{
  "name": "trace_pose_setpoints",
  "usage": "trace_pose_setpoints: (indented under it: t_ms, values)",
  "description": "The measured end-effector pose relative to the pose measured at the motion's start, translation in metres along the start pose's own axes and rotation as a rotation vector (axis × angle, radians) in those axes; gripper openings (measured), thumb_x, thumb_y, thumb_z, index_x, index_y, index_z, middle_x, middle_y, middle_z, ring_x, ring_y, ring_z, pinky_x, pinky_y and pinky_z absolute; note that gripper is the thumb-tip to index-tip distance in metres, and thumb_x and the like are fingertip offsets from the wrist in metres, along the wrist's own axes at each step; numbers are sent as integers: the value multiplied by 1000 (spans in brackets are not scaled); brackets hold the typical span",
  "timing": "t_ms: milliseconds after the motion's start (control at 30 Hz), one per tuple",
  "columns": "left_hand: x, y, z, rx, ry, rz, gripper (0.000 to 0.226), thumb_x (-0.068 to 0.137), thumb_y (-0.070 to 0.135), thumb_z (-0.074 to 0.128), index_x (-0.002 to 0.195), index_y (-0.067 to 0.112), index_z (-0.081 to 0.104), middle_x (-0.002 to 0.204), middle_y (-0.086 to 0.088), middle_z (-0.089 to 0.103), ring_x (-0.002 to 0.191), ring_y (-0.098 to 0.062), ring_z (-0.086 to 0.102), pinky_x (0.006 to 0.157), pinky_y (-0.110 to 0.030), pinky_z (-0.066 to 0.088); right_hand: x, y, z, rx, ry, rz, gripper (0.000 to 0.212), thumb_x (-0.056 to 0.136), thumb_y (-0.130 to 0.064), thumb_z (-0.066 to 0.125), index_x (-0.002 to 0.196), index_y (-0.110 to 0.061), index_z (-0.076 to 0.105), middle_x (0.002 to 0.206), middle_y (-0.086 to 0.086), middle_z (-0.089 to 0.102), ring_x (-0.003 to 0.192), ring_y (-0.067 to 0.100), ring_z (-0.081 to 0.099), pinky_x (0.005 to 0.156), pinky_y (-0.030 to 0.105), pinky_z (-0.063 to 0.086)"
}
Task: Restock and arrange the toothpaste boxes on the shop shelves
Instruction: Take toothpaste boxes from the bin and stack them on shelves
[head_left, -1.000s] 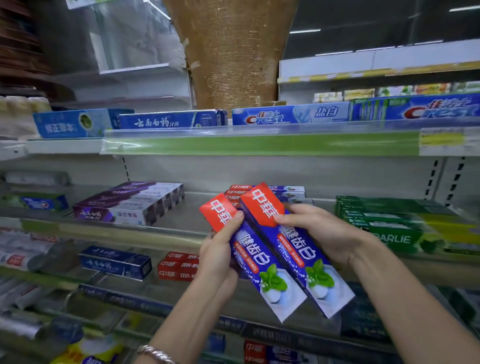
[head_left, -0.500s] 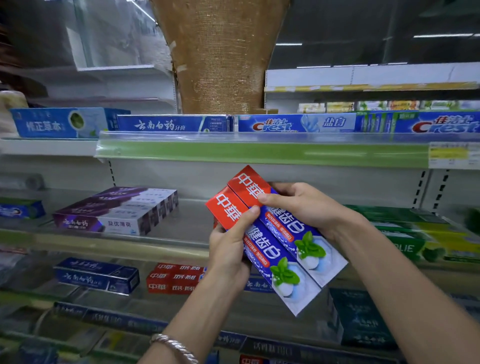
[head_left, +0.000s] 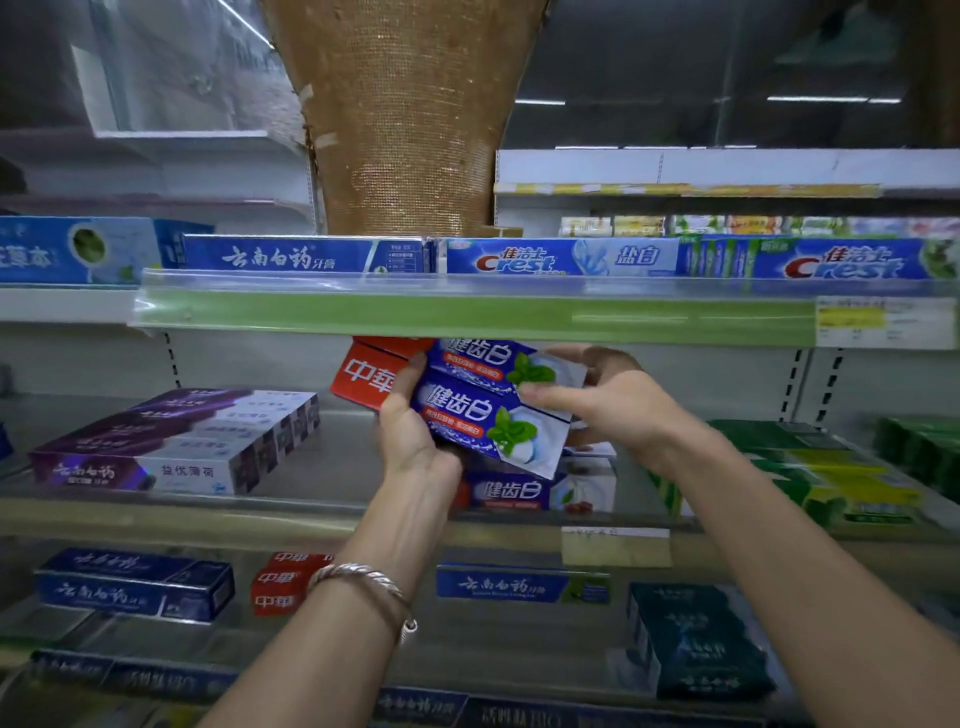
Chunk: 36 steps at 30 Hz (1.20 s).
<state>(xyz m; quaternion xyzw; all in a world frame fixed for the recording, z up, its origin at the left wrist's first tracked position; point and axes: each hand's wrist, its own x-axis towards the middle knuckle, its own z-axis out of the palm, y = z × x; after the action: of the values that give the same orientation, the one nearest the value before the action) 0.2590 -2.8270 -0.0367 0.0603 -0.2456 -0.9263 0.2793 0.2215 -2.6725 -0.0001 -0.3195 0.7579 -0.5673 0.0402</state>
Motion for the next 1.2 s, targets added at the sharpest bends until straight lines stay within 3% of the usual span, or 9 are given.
trace_pose_setpoints:
  t_ms: [133, 233, 400, 567, 733, 867, 967, 1100, 1200]
  values:
    - [5, -2, -2, 0, -25, -37, 20, 87, 31, 58, 97, 15, 65, 95, -9, 69, 80, -26, 63, 87, -43, 49, 0, 11, 1, 146, -45, 13, 55, 74, -7, 79, 124, -19, 57, 105, 5, 72, 90, 18, 72, 78, 41, 60]
    - [7, 0, -4, 1, -37, -63, 26, 86, 38, 59, 97, 16, 66, 97, -10, 70, 85, -28, 64, 94, -47, 48, 2, 15, 3, 152, -43, -41, 53, 74, -2, 78, 118, -22, 58, 108, 2, 70, 98, 21, 69, 81, 42, 59]
    - [8, 4, -6, 46, -65, -143, 36, 85, 45, 60, 100, 13, 67, 97, -14, 71, 90, -31, 64, 96, -49, 46, 6, 17, 3, 208, -32, -59, 45, 76, 0, 75, 107, -27, 58, 102, 0, 68, 86, 18, 68, 56, 21, 55]
    - [8, 8, -6, 134, -99, -203, 34, 86, 39, 61, 106, 11, 66, 107, -17, 69, 105, -33, 61, 102, -54, 41, 9, 20, -2, 166, 21, -61, 35, 74, -10, 79, 95, -32, 59, 100, -7, 67, 90, 12, 68, 69, 31, 58]
    - [6, 22, -7, 167, -38, -141, 33, 88, 38, 60, 109, 13, 65, 107, -15, 70, 98, -31, 64, 100, -53, 44, 8, 21, -2, 187, 16, -70, 36, 74, -9, 79, 95, -31, 60, 104, -7, 68, 91, 7, 65, 60, 19, 54]
    - [6, 47, -27, 173, 62, -4, 43, 86, 33, 65, 123, 12, 61, 117, -15, 68, 91, -26, 66, 85, -46, 53, 9, 24, 6, 210, -35, -48, 41, 74, -2, 77, 104, -27, 63, 104, 3, 70, 92, 20, 70, 64, 27, 60]
    - [0, 58, -42, 141, 123, 35, 42, 86, 27, 65, 124, 11, 59, 120, -14, 66, 88, -24, 65, 83, -43, 53, 13, 24, 24, 212, -66, -42, 46, 73, -4, 78, 113, -22, 62, 103, 0, 71, 86, 10, 71, 61, 24, 57]
    - [-9, 70, -57, 88, 138, 55, 31, 84, 29, 67, 110, 13, 62, 108, -12, 70, 89, -25, 66, 90, -48, 50, 17, 16, 50, 172, -88, -111, 50, 72, -6, 80, 114, -27, 62, 97, -15, 67, 82, -9, 64, 60, 9, 51]
    - [-11, 79, -65, 65, 97, 86, 21, 86, 31, 64, 99, 15, 63, 100, -9, 72, 82, -24, 68, 88, -46, 50, 17, 11, 60, 161, -107, -141, 49, 72, -4, 80, 114, -23, 63, 99, -5, 72, 82, 0, 70, 58, 18, 55]
